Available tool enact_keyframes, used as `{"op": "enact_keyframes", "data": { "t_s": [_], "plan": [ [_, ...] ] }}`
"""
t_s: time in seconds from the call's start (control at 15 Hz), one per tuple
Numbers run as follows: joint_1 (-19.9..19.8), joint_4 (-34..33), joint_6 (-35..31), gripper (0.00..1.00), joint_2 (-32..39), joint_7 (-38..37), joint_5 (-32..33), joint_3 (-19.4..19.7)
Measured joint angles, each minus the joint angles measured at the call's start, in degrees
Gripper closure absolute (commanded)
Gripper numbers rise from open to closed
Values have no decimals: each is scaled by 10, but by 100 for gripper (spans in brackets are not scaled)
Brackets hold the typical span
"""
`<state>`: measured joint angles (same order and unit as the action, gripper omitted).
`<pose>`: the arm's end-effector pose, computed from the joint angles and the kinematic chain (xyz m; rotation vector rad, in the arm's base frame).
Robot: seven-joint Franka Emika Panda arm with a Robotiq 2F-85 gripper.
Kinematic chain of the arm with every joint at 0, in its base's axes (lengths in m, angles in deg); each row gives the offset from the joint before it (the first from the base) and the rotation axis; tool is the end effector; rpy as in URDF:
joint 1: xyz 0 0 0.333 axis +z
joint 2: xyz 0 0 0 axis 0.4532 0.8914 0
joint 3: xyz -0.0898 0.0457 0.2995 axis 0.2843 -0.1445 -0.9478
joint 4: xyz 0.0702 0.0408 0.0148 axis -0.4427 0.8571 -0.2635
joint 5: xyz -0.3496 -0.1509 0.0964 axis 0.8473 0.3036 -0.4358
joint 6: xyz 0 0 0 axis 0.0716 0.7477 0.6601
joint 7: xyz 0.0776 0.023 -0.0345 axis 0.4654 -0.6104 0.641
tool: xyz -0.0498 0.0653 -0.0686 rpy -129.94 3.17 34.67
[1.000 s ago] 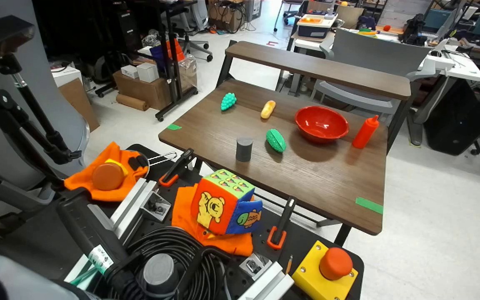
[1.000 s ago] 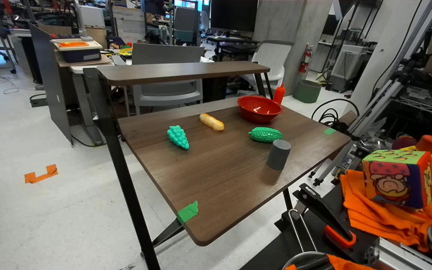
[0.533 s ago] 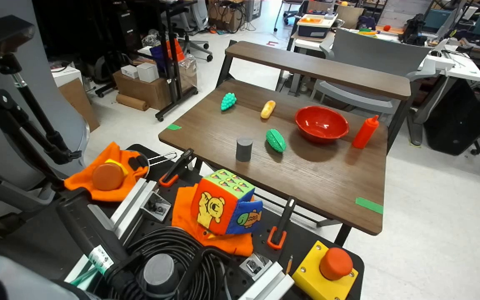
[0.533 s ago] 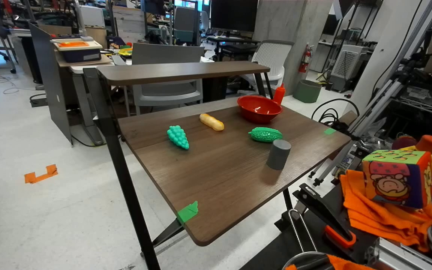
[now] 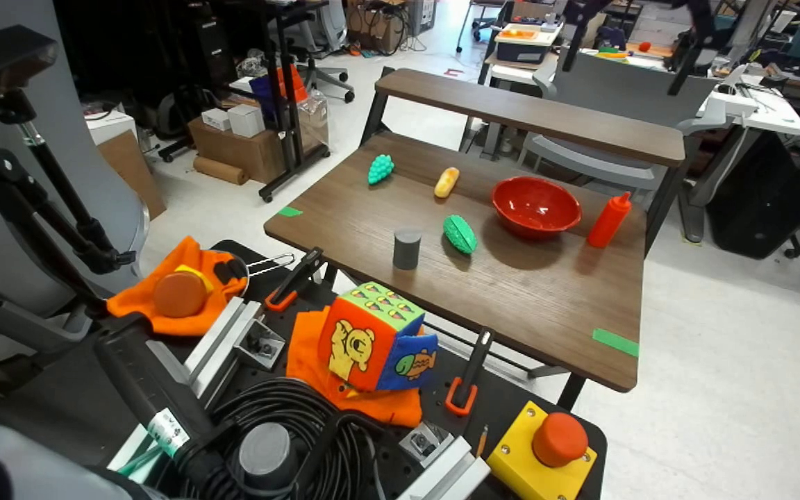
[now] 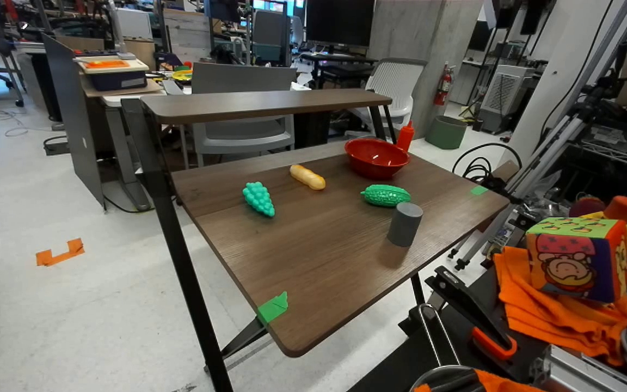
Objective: Move the red bowl forward
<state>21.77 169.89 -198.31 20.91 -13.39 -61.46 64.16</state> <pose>0.5269 -0.1304 0.4089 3.1166 0.0197 -0.2146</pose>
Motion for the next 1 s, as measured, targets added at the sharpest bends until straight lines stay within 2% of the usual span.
{"op": "enact_keyframes", "data": {
  "t_s": [0.27,0.6,1.0],
  "plan": [
    [8,-17,-59,0,61,-36,-11,-30],
    [14,-49,-128,0,151,-106,-83,-58],
    [22,-129,-213,0,270,-198,-102,-64]
  ]
}}
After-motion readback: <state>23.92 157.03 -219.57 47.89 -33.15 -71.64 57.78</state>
